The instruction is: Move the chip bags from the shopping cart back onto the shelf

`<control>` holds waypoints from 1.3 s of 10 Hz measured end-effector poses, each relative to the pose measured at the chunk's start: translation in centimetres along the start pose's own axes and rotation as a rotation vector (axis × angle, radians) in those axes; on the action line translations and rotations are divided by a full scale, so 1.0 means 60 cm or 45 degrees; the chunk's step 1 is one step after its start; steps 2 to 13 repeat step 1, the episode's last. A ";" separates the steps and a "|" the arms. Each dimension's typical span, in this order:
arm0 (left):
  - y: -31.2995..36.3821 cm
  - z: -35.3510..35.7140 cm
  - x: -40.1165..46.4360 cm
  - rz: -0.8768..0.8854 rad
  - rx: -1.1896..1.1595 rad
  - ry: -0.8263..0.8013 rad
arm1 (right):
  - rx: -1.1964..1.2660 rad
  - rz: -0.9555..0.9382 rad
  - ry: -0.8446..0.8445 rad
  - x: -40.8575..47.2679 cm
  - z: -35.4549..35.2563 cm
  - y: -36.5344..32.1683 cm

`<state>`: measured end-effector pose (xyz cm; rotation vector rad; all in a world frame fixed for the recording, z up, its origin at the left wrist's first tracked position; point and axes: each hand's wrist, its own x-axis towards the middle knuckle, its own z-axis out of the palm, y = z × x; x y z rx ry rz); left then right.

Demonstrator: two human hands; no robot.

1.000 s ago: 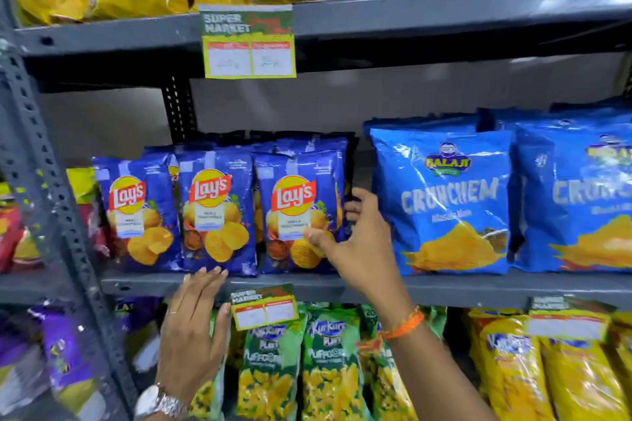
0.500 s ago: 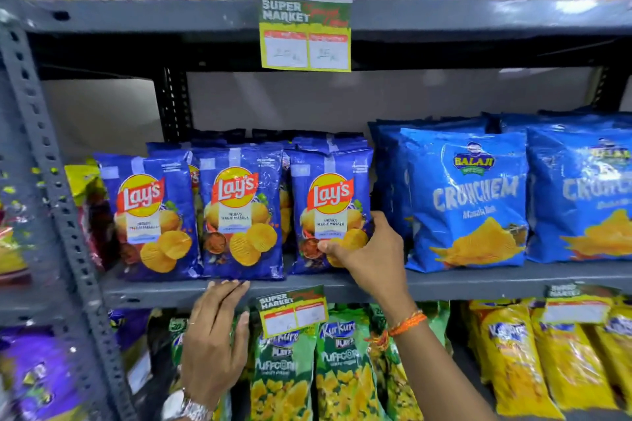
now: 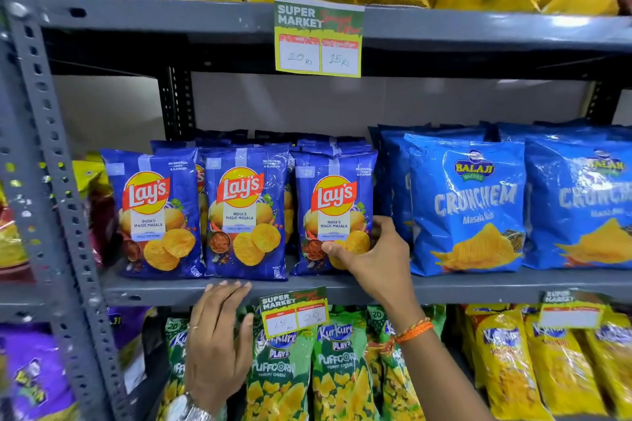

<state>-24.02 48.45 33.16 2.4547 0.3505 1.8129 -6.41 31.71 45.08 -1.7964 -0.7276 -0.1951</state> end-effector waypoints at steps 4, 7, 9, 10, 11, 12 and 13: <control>0.022 0.003 0.004 0.036 0.042 0.082 | 0.037 -0.031 0.042 -0.009 -0.030 -0.015; 0.022 0.003 0.004 0.036 0.042 0.082 | 0.037 -0.031 0.042 -0.009 -0.030 -0.015; 0.022 0.003 0.004 0.036 0.042 0.082 | 0.037 -0.031 0.042 -0.009 -0.030 -0.015; 0.022 0.003 0.004 0.036 0.042 0.082 | 0.037 -0.031 0.042 -0.009 -0.030 -0.015; 0.022 0.003 0.004 0.036 0.042 0.082 | 0.037 -0.031 0.042 -0.009 -0.030 -0.015; 0.022 0.003 0.004 0.036 0.042 0.082 | 0.037 -0.031 0.042 -0.009 -0.030 -0.015; 0.022 0.003 0.004 0.036 0.042 0.082 | 0.037 -0.031 0.042 -0.009 -0.030 -0.015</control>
